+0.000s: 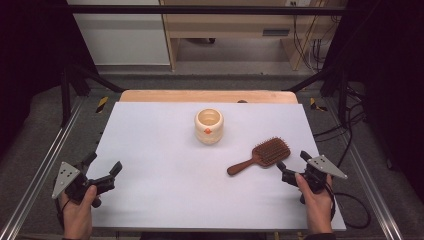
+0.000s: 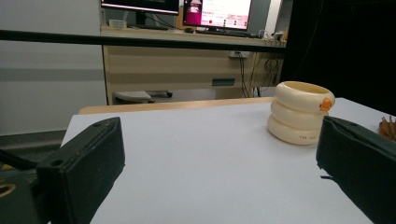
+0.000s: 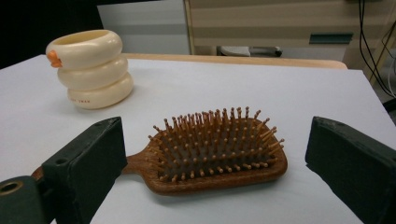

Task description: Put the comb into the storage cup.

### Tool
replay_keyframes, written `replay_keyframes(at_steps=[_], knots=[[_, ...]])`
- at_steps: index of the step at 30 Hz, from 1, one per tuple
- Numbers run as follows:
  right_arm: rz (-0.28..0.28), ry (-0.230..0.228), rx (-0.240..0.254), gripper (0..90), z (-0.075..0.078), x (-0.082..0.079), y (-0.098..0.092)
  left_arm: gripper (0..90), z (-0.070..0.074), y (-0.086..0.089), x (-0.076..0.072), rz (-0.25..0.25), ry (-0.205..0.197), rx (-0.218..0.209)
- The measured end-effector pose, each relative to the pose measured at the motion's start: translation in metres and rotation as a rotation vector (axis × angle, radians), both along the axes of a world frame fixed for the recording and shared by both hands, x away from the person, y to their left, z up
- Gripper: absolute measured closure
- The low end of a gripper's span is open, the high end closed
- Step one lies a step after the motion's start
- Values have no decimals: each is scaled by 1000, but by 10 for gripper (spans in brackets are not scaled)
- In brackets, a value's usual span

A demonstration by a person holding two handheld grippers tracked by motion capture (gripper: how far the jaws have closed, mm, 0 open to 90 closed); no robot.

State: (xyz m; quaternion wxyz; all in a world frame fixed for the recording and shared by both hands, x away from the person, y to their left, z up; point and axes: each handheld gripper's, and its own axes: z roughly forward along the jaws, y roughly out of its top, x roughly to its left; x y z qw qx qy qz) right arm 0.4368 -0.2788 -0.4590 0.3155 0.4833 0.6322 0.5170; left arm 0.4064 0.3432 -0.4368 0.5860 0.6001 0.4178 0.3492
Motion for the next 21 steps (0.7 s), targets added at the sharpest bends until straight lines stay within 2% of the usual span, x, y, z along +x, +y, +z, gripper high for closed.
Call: replay_keyframes(at_steps=[8, 14, 17, 19, 20, 21], knots=[[-21, 43, 7, 68, -2, 3, 3, 14, -1, 0, 2, 0, 14, 0], [-26, 69, -8, 83, -3, 3, 5, 14, -2, 0, 2, 2, 22, 0], [-27, 86, -21, 145, -4, 4, 5, 15, -3, 0, 3, 2, 31, 0], [-28, 92, -27, 155, -4, 4, 5, 15, -3, -1, 4, 1, 34, 0], [-15, 102, -32, 226, -4, 4, 5, 15, -3, -1, 4, 1, 36, 0], [-9, 102, -34, 252, -4, 4, 6, 15, -3, -1, 4, 1, 36, 0]])
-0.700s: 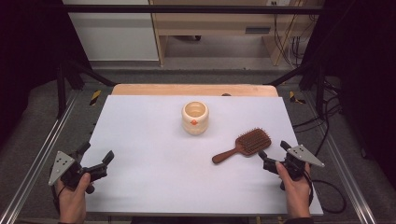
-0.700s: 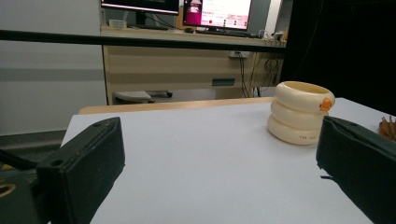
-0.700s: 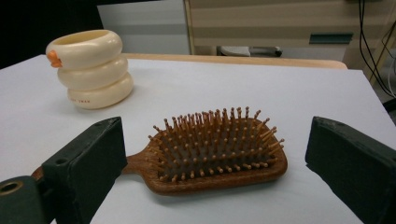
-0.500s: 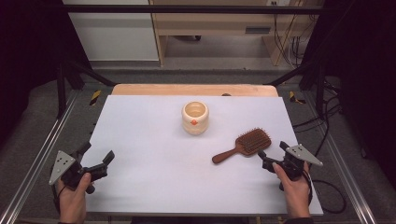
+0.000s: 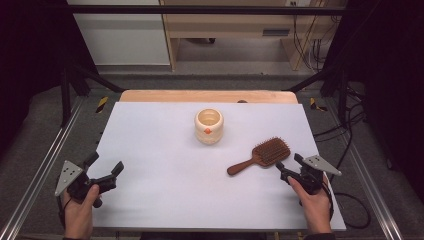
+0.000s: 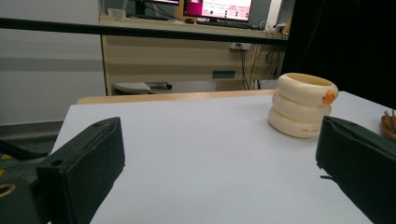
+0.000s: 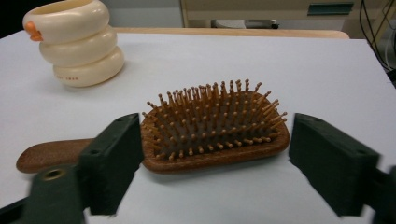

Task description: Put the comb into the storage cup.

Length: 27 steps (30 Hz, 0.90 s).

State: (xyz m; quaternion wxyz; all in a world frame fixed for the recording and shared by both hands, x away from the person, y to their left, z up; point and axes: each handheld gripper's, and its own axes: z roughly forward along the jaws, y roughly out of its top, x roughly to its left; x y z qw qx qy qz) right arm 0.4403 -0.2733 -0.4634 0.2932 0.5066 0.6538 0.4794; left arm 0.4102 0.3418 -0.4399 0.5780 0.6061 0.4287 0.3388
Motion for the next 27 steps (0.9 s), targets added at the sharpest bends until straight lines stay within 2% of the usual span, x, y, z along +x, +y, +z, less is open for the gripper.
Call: replay_keyframes(at_steps=[4, 5, 6, 9, 12, 16, 19, 21, 22, 23, 24, 25, 27], knots=[[7, 25, -36, 384, -1, -1, 2, 15, 0, 0, -1, 0, 1, 4], [7, 25, -36, 384, -1, -1, 2, 15, 0, 0, -1, 2, 0, 2], [9, 32, -56, 488, -1, -2, 4, 17, 0, 1, -1, 2, 2, 2], [12, 26, -66, 617, 0, -2, 6, 18, -1, 1, 0, 2, 6, -1], [24, 25, -90, 729, 2, -2, 9, 18, -1, 1, 0, 2, 10, -4], [34, 38, -111, 836, 3, 4, 12, 19, -2, 0, 0, 0, 15, -8], [38, 53, -137, 866, 4, 9, 12, 20, -3, 0, 0, -2, 19, -5], [45, 68, -170, 891, 8, 18, 11, 20, -3, 0, 0, -3, 17, -5], [45, 68, -170, 891, 8, 18, 11, 20, -3, 0, 0, -3, 17, -5], [44, 82, -179, 900, 11, 27, 9, 20, -3, 0, 0, 0, 20, -7], [44, 82, -179, 900, 11, 27, 9, 21, -3, 0, 0, 0, 20, -7], [41, 90, -179, 900, 15, 35, 6, 22, -4, 0, 0, 2, 23, -7], [39, 91, -178, 900, 17, 38, 6, 22, -4, 0, 0, 3, 24, -4]])
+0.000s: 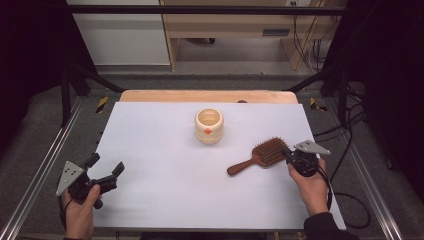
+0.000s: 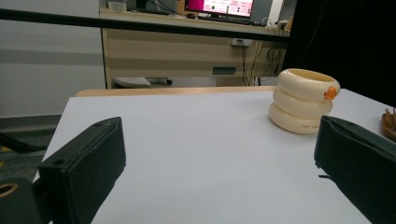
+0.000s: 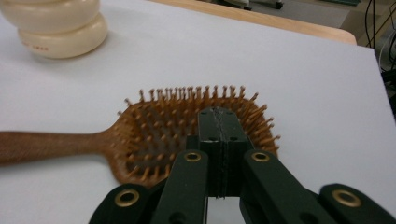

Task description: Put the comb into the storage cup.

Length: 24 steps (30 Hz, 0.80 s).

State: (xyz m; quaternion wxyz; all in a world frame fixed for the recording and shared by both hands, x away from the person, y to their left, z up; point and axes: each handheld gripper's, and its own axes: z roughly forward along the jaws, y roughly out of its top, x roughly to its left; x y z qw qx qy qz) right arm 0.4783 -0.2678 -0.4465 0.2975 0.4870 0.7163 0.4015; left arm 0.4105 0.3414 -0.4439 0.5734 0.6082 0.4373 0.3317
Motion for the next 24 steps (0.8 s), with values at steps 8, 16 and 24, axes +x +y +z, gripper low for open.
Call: replay_keyframes(at_steps=[8, 16, 24], knots=[[-36, 10, 4, 900, 9, 37, -14, 24, 0, 0, 0, 3, 1, 0], [-103, 49, 18, 900, -4, 57, -29, 27, 2, 0, -2, 13, -9, 3], [-136, 74, 19, 900, -11, 65, -35, 27, 0, 2, -2, 13, -11, 4]])
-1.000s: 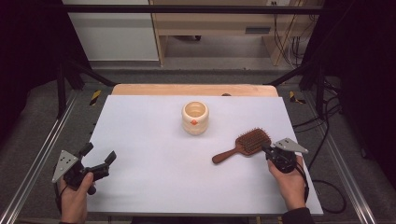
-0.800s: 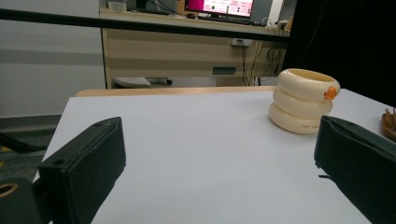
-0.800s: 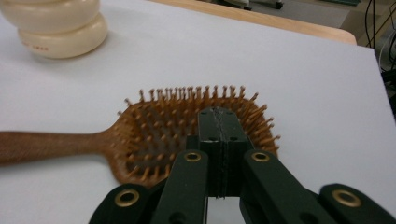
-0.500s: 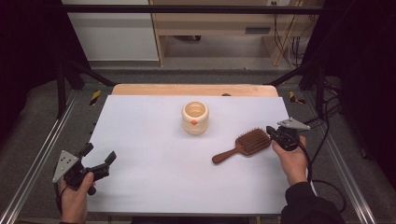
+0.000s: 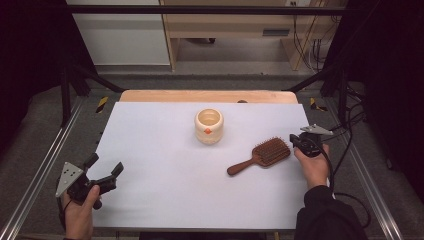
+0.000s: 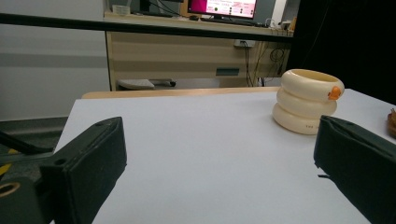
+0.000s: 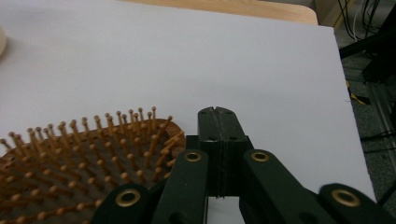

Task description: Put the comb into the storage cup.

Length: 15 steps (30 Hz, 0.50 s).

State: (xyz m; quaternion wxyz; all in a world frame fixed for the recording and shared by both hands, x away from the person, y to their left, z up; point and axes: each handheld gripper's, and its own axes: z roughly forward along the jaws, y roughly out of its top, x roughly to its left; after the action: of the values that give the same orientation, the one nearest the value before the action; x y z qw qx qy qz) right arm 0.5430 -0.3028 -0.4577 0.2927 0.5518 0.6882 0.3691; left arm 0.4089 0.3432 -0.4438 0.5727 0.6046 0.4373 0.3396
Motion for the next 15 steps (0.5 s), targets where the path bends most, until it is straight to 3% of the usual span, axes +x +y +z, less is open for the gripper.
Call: replay_keyframes(at_steps=[6, 15], knots=[[-20, 17, 17, 900, -5, 8, -4, 29, -2, 4, 5, 8, 17, -13], [-25, 4, 9, 900, -4, 7, -1, 31, 2, 5, -1, 42, -5, 3]])
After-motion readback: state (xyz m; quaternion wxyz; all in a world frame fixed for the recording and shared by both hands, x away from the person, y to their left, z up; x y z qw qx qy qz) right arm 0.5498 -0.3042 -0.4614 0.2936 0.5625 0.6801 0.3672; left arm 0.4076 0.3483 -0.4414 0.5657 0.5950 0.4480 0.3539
